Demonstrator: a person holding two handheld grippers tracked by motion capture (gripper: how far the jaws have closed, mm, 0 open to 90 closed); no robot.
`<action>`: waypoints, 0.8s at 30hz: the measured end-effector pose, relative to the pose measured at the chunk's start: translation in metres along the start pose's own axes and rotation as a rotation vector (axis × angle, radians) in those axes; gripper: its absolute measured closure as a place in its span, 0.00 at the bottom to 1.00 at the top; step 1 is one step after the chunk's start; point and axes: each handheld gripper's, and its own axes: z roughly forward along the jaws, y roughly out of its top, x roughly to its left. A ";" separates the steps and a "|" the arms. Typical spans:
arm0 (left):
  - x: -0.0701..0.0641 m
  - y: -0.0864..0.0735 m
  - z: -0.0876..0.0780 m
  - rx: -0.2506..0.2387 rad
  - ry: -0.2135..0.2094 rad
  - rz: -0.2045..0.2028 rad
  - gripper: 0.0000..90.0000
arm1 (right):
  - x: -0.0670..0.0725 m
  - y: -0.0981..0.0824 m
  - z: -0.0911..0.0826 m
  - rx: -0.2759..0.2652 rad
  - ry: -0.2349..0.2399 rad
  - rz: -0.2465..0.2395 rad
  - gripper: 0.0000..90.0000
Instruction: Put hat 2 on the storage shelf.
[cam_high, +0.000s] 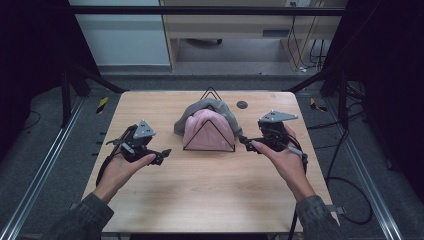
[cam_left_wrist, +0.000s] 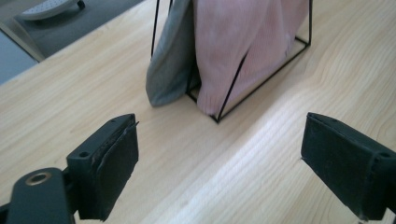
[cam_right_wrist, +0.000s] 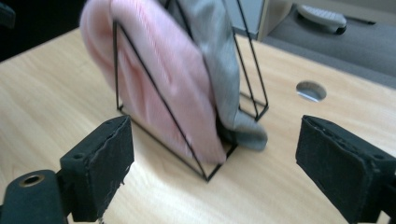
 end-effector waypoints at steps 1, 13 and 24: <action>-0.001 -0.004 0.000 0.008 -0.001 0.003 0.11 | 0.000 -0.004 -0.001 0.007 0.001 -0.004 0.12; -0.007 -0.040 0.013 0.064 -0.025 0.000 0.07 | 0.003 -0.054 0.005 0.093 0.017 0.029 0.12; -0.010 -0.089 0.051 0.228 -0.100 -0.062 0.06 | 0.007 -0.112 0.037 0.271 0.017 0.102 0.10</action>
